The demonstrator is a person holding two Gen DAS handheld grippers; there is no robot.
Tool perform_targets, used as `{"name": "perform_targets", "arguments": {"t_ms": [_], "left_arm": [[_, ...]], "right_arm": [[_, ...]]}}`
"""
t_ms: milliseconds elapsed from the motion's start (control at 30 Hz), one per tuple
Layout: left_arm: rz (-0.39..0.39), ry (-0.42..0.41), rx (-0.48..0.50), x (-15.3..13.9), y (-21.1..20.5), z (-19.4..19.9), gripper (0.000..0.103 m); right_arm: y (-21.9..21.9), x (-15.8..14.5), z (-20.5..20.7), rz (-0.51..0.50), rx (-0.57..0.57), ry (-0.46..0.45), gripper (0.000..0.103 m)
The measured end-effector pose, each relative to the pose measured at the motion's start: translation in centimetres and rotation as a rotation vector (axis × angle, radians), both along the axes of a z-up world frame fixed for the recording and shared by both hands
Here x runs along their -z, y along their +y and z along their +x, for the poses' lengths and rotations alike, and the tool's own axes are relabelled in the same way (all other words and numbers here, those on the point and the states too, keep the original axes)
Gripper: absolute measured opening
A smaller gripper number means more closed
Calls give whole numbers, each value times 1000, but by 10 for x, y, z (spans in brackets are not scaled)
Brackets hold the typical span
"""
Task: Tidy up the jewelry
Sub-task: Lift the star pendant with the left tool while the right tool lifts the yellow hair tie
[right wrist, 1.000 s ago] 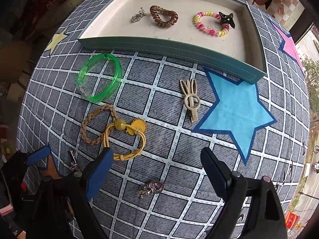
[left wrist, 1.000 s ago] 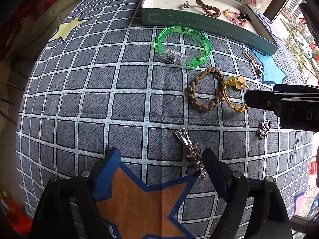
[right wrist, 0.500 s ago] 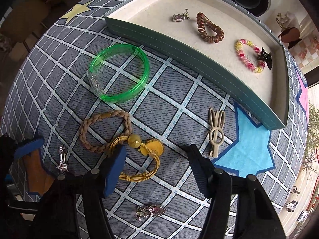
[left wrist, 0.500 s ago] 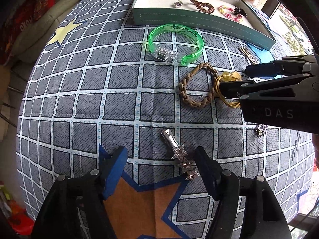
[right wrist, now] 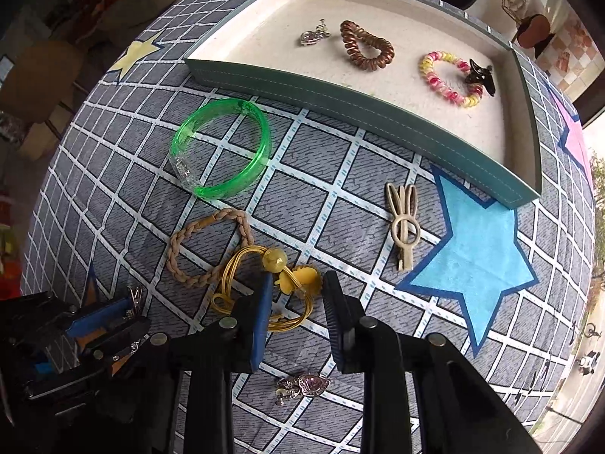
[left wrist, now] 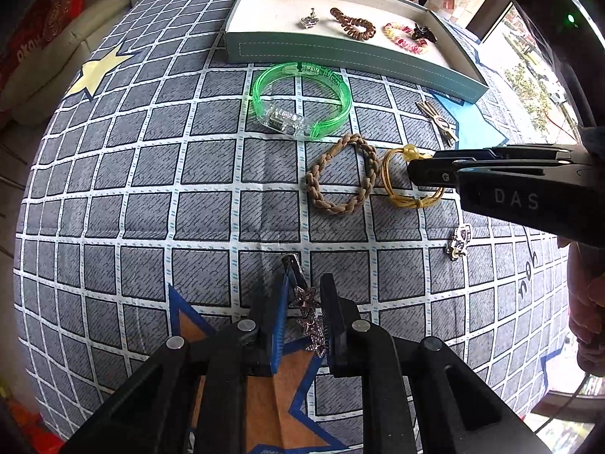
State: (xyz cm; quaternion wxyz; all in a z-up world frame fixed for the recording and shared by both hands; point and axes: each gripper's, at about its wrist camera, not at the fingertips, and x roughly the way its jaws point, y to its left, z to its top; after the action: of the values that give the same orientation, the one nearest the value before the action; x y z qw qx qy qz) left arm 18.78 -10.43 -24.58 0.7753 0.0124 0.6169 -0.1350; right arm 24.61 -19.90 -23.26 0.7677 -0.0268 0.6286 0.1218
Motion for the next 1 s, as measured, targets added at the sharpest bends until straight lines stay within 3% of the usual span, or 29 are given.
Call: {"name": "perform_targets", "arguments": {"t_ms": [300,667,1000], "left_arm": [[-59,-39,6,-29,28,24,29],[-70,-136,36,-75,46,36,29],[-72,-225,72,-103,33,69,29]], "right_arm": [[-52,-18,-21,173,190,25,29],[-87,-42,-31,260,303,9,29],[-108,-76,-2,273,320,-66,29]]}}
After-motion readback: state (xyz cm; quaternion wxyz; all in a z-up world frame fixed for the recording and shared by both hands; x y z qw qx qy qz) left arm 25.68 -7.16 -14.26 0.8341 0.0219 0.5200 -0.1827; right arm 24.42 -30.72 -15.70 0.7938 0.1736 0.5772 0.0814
